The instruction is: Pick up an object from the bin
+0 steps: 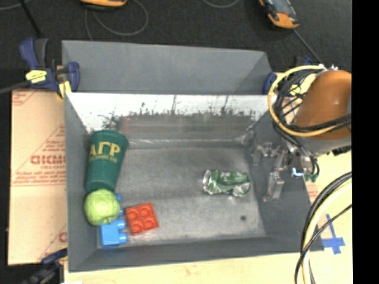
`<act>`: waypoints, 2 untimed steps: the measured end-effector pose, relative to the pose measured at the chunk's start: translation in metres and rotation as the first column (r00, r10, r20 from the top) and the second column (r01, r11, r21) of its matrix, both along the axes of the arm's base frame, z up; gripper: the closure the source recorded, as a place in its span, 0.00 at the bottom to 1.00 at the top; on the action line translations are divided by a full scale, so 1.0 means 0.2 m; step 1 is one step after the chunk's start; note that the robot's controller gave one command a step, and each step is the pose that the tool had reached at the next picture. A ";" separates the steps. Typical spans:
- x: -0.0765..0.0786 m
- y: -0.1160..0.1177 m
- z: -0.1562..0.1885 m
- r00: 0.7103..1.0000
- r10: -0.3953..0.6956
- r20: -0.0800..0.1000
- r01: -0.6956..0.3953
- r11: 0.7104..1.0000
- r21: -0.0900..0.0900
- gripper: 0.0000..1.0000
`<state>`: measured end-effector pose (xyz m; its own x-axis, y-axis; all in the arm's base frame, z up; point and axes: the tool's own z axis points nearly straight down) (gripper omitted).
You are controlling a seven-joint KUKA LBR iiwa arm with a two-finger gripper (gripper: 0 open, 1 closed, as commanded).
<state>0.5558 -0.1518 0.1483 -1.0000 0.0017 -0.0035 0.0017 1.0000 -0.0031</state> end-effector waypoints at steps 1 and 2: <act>0.07 0.13 -0.19 1.000 -0.018 0.010 0.018 1.000 -0.001 0.00; 0.03 0.23 -0.35 1.000 -0.001 -0.006 0.001 1.000 0.004 0.00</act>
Offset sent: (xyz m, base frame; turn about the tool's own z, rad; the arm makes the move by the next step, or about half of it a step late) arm -0.0056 0.0547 -0.0446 -0.0174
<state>0.5611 -0.1051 0.0789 -1.0000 0.0031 0.0023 0.0031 1.0000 0.0009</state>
